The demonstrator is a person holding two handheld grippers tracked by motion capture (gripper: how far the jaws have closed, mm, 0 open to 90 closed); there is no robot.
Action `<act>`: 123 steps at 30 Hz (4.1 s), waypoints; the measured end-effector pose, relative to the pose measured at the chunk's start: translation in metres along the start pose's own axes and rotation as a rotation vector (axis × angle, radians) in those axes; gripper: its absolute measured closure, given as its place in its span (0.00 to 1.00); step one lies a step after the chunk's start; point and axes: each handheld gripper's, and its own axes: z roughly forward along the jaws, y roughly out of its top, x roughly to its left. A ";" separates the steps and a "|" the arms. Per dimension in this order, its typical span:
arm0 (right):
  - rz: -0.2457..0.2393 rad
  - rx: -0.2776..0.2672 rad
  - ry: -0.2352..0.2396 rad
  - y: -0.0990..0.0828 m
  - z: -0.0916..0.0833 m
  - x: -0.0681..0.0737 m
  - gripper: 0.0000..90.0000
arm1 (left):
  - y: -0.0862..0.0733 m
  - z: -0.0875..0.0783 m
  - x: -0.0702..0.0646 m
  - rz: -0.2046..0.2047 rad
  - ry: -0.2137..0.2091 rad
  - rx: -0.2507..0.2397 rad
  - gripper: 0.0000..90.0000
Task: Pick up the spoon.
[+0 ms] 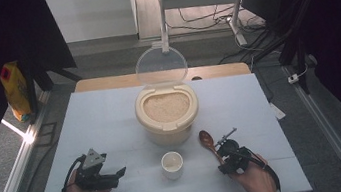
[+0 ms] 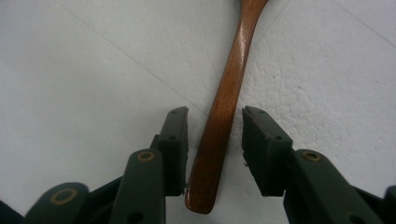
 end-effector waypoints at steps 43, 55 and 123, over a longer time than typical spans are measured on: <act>0.036 -0.098 0.051 -0.011 -0.027 -0.033 0.86 | -0.004 0.000 0.002 -0.002 0.008 0.004 0.16; -0.003 -0.170 0.097 -0.017 -0.046 -0.038 0.86 | -0.003 0.001 0.002 0.002 0.006 0.004 0.16; -0.556 -0.170 0.253 0.053 -0.058 0.066 0.86 | 0.091 -0.016 -0.087 0.361 -0.202 -0.062 0.29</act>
